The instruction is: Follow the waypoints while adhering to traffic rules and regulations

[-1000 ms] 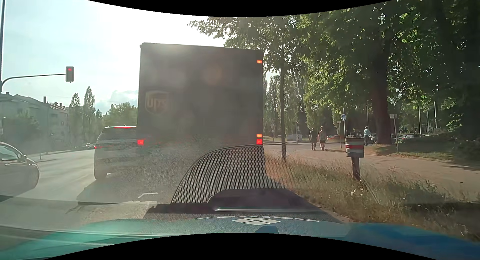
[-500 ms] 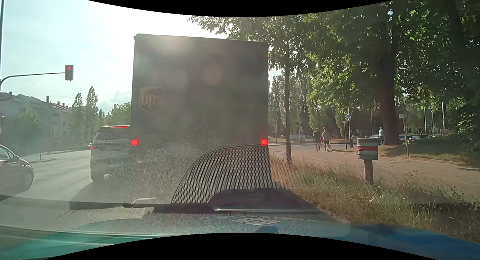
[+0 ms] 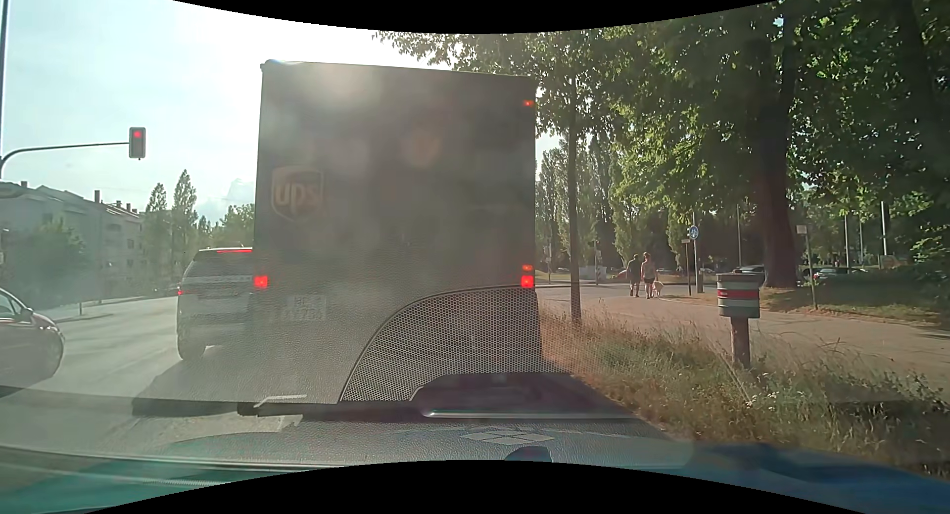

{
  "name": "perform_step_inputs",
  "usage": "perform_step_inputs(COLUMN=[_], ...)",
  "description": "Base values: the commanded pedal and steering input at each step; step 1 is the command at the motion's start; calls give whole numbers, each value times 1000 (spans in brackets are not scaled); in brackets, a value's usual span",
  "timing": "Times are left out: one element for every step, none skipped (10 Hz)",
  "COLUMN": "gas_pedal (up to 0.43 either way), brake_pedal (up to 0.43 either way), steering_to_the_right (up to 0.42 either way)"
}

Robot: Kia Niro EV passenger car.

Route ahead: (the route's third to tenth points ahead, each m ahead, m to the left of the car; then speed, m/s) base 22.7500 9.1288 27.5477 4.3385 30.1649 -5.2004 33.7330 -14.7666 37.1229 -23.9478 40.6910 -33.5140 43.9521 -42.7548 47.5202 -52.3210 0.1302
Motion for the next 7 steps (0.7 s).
perform_step_inputs(gas_pedal=[0, 0, 0, 0, 0, 0, 0], brake_pedal=[189, 201, 207, 207, 213, 213, 220], steering_to_the_right=[-156, -156, -156, -156, -156, -156, -157])
